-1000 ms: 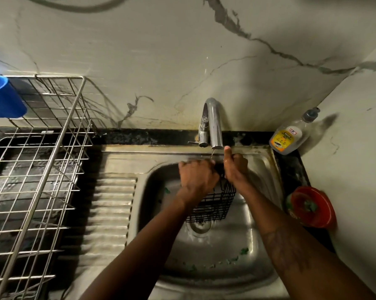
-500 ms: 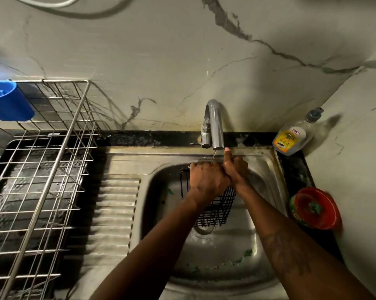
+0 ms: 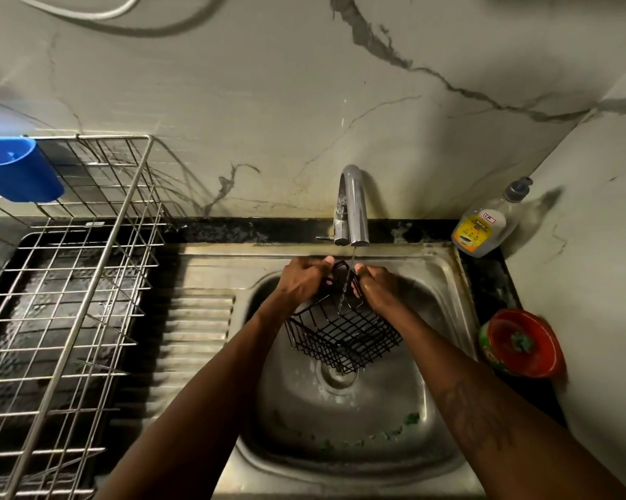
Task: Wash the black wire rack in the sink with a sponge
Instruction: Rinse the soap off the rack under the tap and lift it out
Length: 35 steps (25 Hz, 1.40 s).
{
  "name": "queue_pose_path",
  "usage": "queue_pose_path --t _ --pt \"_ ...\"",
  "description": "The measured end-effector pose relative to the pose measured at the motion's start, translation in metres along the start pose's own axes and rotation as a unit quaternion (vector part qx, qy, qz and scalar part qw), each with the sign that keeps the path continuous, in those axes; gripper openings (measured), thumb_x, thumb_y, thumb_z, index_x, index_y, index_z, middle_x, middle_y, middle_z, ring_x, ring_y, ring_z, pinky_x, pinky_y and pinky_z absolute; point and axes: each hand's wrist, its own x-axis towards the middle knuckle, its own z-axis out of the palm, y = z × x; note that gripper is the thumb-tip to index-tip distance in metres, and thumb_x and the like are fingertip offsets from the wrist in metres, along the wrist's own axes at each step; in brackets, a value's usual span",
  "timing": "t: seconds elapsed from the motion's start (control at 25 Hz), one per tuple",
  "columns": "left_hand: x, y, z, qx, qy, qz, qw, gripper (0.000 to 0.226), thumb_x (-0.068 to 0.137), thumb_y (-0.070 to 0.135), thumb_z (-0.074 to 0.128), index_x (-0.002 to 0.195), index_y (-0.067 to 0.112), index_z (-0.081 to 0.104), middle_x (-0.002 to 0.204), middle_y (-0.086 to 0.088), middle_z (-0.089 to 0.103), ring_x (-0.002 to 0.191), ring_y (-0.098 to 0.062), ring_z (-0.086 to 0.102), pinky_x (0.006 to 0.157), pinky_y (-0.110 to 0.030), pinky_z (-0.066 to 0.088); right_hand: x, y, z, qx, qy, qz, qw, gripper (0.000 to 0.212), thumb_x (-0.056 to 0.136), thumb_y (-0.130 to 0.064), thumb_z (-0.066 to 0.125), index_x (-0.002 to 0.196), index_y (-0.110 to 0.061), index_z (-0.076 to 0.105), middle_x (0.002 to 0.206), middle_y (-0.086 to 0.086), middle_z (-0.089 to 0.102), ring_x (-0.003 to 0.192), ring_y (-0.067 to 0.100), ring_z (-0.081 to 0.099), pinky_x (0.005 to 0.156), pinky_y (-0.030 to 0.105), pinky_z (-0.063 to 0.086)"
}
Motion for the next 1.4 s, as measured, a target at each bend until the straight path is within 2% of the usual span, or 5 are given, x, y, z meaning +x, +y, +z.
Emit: queue_pose_path --t 0.48,0.8,1.04,1.2,1.4 --pt "-0.006 0.018 0.013 -0.145 -0.024 -0.071 0.987 0.028 0.108 0.019 0.045 0.102 0.000 0.064 0.075 -0.009 0.064 0.039 0.000 0.055 0.035 -0.012 0.037 0.027 -0.043 -0.018 -0.086 0.157 -0.198 0.964 0.022 0.081 -0.023 0.082 0.100 -0.017 0.074 0.091 -0.009 0.070 0.081 0.013 0.068 0.071 0.031 0.060" --pt "-0.012 0.016 0.007 -0.214 0.001 -0.108 0.971 0.030 0.108 0.017 0.042 0.118 0.000 0.065 0.081 -0.009 0.069 0.039 -0.002 0.058 0.033 -0.013 0.036 0.017 -0.078 -0.017 -0.180 -0.135 -0.171 0.959 0.044 0.100 -0.054 0.050 0.143 -0.044 0.049 0.154 -0.002 0.042 0.137 0.022 0.044 0.109 0.038 0.040" --pt "-0.016 0.012 -0.003 -0.209 0.036 -0.131 0.969 0.030 0.107 0.025 0.046 0.114 0.006 0.068 0.075 -0.003 0.069 0.034 -0.001 0.051 0.037 -0.016 0.033 0.022 -0.081 -0.027 0.101 -0.110 -0.126 0.981 0.039 0.092 -0.033 0.072 0.125 -0.015 0.063 0.114 0.010 0.070 0.084 0.013 0.068 0.056 0.022 0.051" --pt "-0.019 0.008 -0.015 -0.230 0.043 -0.135 0.963 0.030 0.106 0.028 0.045 0.103 0.013 0.071 0.071 -0.002 0.073 0.042 -0.007 0.039 0.043 -0.022 0.024 0.015 -0.074 -0.029 0.213 -0.091 -0.043 0.972 0.042 0.097 -0.015 0.063 0.139 -0.013 0.056 0.107 0.007 0.075 0.083 0.016 0.071 0.069 0.031 0.057" --pt "-0.033 0.003 -0.035 -0.259 0.043 -0.152 0.953 0.029 0.105 0.030 0.045 0.105 0.013 0.069 0.070 0.001 0.069 0.040 -0.006 0.031 0.039 -0.021 0.021 -0.021 -0.054 -0.042 0.198 -0.005 -0.013 0.980 0.014 0.089 -0.020 0.073 0.100 -0.029 0.070 0.102 -0.001 0.074 0.094 0.021 0.071 0.075 0.035 0.059"
